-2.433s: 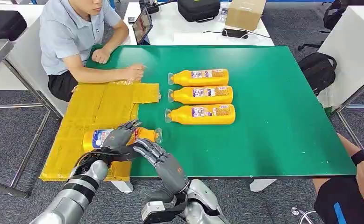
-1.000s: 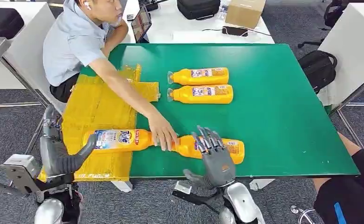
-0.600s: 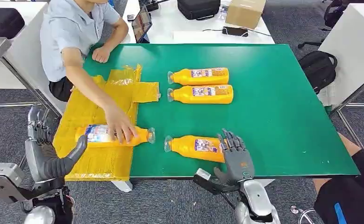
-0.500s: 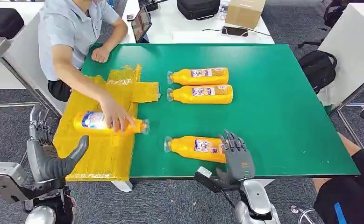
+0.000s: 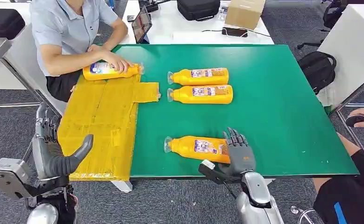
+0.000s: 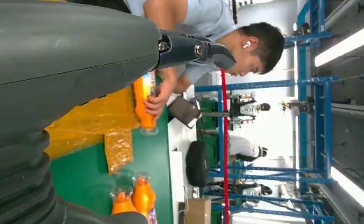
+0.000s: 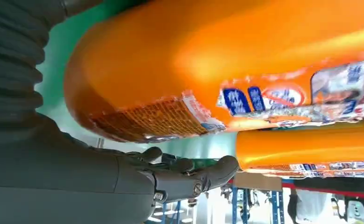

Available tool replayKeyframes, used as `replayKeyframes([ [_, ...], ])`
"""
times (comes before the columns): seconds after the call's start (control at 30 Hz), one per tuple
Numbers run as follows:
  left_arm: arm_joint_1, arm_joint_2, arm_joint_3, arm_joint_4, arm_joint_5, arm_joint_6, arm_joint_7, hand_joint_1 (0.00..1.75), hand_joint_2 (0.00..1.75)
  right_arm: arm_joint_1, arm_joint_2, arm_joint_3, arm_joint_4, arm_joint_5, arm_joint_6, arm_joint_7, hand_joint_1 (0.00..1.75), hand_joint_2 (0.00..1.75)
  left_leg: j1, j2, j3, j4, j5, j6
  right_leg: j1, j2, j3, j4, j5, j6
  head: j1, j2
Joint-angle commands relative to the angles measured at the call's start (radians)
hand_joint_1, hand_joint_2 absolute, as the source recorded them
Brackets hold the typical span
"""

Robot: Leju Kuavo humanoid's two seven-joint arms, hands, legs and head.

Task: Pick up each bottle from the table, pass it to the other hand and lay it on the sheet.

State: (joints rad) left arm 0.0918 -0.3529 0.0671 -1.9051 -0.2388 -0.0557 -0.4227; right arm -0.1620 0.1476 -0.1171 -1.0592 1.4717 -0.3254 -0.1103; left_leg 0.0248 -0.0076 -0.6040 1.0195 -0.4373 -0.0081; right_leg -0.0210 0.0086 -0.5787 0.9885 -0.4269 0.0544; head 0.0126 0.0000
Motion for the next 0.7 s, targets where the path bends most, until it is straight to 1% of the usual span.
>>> replayKeyframes([
  [0.03,-0.048,0.004,-0.004,0.077,0.006,-0.004,0.005,0.00,1.75,-0.113,-0.010,-0.010,0.331,0.055,0.023,-0.002,1.31,1.75,0.000,0.002,0.004,-0.002,0.001,0.001,0.001,0.000,0.004,-0.003,0.001,-0.002,0.000,0.000],
  [0.2,-0.048,0.004,-0.004,0.077,0.006,-0.004,0.005,0.00,1.75,-0.113,-0.010,-0.010,0.331,0.055,0.023,-0.002,1.31,1.75,0.000,0.002,0.007,-0.002,0.001,0.002,0.001,-0.002,0.007,-0.003,0.001,-0.003,0.000,0.000],
  [0.23,-0.044,0.004,-0.003,0.073,0.006,-0.005,0.005,0.00,1.75,-0.114,-0.012,-0.009,0.336,0.059,0.027,0.007,1.47,1.75,0.000,0.001,0.008,-0.002,0.001,0.002,0.001,-0.002,0.007,-0.002,0.001,-0.003,0.000,0.000],
  [0.27,-0.038,0.004,-0.002,0.067,0.006,-0.005,0.005,0.00,1.75,-0.117,-0.016,0.007,0.348,0.089,0.043,0.043,1.40,1.75,0.000,0.001,0.008,-0.003,0.001,0.002,0.001,-0.002,0.007,-0.003,0.002,-0.003,0.000,0.000],
  [0.3,-0.035,0.004,-0.001,0.063,0.006,-0.006,0.005,0.00,1.75,-0.119,-0.017,0.009,0.357,0.097,0.050,0.056,1.43,1.75,0.000,0.003,0.009,-0.002,0.000,0.001,0.001,0.000,0.007,-0.002,0.001,-0.002,0.000,0.000],
  [0.33,-0.029,0.004,0.001,0.058,0.003,-0.008,0.005,0.00,1.75,-0.125,-0.017,0.005,0.377,0.097,0.061,0.065,1.62,1.75,0.000,0.003,0.009,-0.003,0.001,0.002,0.001,0.000,0.007,-0.003,0.002,-0.003,0.000,0.000],
  [0.37,-0.029,0.004,0.002,0.058,0.003,-0.009,0.006,0.00,1.75,-0.132,-0.020,0.004,0.399,0.099,0.074,0.068,1.75,1.75,0.001,0.004,0.010,-0.002,0.000,0.001,0.001,0.001,0.008,-0.003,0.002,-0.003,0.000,0.000],
  [0.47,-0.037,0.004,0.008,0.068,0.000,-0.016,0.012,0.00,1.75,-0.148,-0.022,-0.009,0.459,0.084,0.103,0.067,1.75,1.75,0.000,0.004,0.011,-0.001,0.000,0.001,0.001,0.002,0.006,-0.002,0.002,-0.004,0.000,0.000],
  [0.5,-0.040,0.004,0.009,0.075,0.000,-0.017,0.013,0.00,1.75,-0.150,-0.021,-0.018,0.471,0.065,0.103,0.048,1.75,1.75,0.000,0.002,0.013,-0.002,0.000,0.001,0.001,0.000,0.007,-0.003,0.002,-0.004,0.000,0.000],
  [0.53,-0.048,0.004,0.009,0.089,0.002,-0.023,0.016,0.00,1.75,-0.152,-0.012,-0.058,0.484,-0.016,0.109,-0.026,1.75,1.75,0.001,0.002,0.012,-0.002,0.001,0.002,0.002,-0.001,0.002,-0.003,0.003,-0.005,0.000,0.000],
  [0.57,-0.054,0.004,0.007,0.098,0.003,-0.024,0.016,0.00,1.75,-0.150,-0.009,-0.082,0.486,-0.066,0.119,-0.075,1.75,1.75,0.001,0.002,0.013,-0.003,0.001,0.001,0.002,0.000,0.002,-0.004,0.003,-0.006,0.000,0.000],
  [0.6,-0.061,0.004,0.004,0.117,0.002,-0.027,0.026,0.00,1.75,-0.146,0.001,-0.117,0.478,-0.146,0.129,-0.146,1.75,1.75,0.000,0.002,0.018,-0.002,-0.003,0.000,0.001,0.002,0.006,-0.003,-0.001,-0.005,0.000,0.000],
  [0.63,-0.069,0.004,0.001,0.146,-0.051,-0.005,0.070,0.00,1.75,-0.134,0.008,-0.121,0.448,-0.192,0.121,-0.192,1.75,1.75,0.000,0.003,0.017,-0.003,-0.003,0.000,0.001,0.001,0.004,-0.004,0.000,-0.006,0.000,0.000],
  [0.67,-0.071,0.004,-0.003,0.179,-0.101,0.021,0.126,0.00,1.75,-0.126,0.017,-0.120,0.415,-0.222,0.113,-0.216,1.75,1.75,0.001,0.005,0.019,-0.002,-0.005,-0.001,0.001,0.004,0.005,-0.003,-0.001,-0.005,0.000,0.000],
  [0.7,-0.073,0.004,-0.007,0.220,-0.124,0.031,0.179,0.00,1.75,-0.123,0.025,-0.121,0.388,-0.248,0.113,-0.238,1.75,1.75,0.000,0.003,0.016,-0.004,-0.002,0.000,0.001,0.001,0.002,-0.005,0.001,-0.005,0.000,0.000],
])
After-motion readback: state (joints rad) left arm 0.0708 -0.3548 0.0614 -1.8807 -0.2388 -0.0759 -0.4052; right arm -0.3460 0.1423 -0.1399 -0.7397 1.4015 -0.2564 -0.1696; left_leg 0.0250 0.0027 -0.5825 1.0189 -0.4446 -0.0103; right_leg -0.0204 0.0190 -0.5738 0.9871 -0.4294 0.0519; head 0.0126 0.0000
